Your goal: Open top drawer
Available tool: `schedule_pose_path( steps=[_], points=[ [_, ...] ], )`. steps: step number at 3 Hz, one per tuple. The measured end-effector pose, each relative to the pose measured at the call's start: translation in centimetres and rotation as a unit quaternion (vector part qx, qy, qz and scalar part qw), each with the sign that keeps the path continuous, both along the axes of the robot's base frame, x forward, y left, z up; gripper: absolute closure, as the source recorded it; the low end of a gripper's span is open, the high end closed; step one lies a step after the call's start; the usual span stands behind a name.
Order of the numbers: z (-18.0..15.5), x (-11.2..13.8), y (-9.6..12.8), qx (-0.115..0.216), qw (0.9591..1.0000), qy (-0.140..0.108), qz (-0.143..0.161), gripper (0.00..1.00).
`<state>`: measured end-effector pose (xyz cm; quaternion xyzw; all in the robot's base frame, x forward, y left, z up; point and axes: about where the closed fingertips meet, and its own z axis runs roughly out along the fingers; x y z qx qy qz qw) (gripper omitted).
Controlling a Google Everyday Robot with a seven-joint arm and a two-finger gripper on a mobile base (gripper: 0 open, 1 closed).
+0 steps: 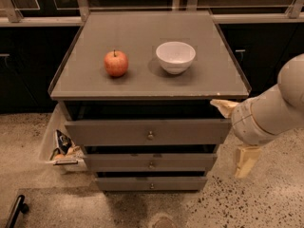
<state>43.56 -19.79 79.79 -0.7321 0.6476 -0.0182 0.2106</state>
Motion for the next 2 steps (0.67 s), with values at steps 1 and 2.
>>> schedule_pose_path(
  steps=[1, 2],
  points=[
    [-3.1, 2.6, 1.5, 0.021, 0.9997, 0.002, 0.015, 0.00],
    [-5.6, 5.0, 2.7, 0.046, 0.9984, 0.005, 0.031, 0.00]
  ],
)
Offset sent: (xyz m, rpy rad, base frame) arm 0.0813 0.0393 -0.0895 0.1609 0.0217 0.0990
